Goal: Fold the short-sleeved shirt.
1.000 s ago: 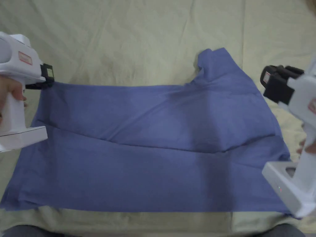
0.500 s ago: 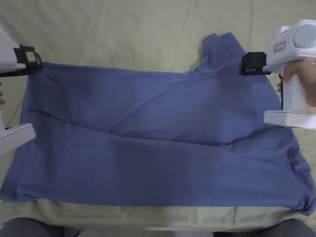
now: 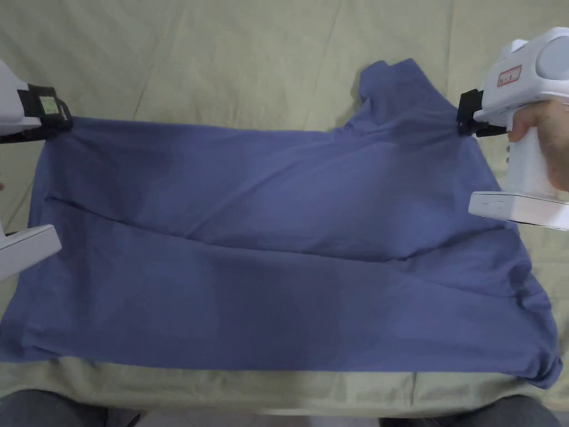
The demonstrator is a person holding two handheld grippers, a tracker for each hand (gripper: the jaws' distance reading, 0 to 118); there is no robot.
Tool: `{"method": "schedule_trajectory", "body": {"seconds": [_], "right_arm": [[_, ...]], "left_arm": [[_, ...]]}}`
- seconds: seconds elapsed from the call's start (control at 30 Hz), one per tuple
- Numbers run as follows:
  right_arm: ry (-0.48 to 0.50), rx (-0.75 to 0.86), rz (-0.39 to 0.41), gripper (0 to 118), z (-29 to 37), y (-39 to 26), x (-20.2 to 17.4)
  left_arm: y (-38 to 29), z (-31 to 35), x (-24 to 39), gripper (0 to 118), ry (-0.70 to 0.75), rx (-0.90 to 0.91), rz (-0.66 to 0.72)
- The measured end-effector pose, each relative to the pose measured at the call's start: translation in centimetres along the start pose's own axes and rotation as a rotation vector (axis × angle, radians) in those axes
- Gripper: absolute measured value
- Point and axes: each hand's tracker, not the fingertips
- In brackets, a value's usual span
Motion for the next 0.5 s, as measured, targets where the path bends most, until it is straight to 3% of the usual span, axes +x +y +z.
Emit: {"method": "schedule_trajectory", "body": {"seconds": [0.2, 0.33, 0.5], "right_arm": [[0.094, 0.128, 0.052, 0, 6.8, 0.1, 0.6], [0.107, 0.222, 0.083, 0, 13.8, -3.3, 0.5], [0.117, 0.308, 0.064, 0, 20.0, -9.8, 1.9]], "left_arm": [[-0.3, 3.2, 0.1, 0, -0.024, 0.031, 0.010], [-0.9, 7.1, 0.2, 0, -0.037, 0.085, -0.005], [-3.5, 11.3, -1.4, 0, -0.042, 0.121, -0.035]]}}
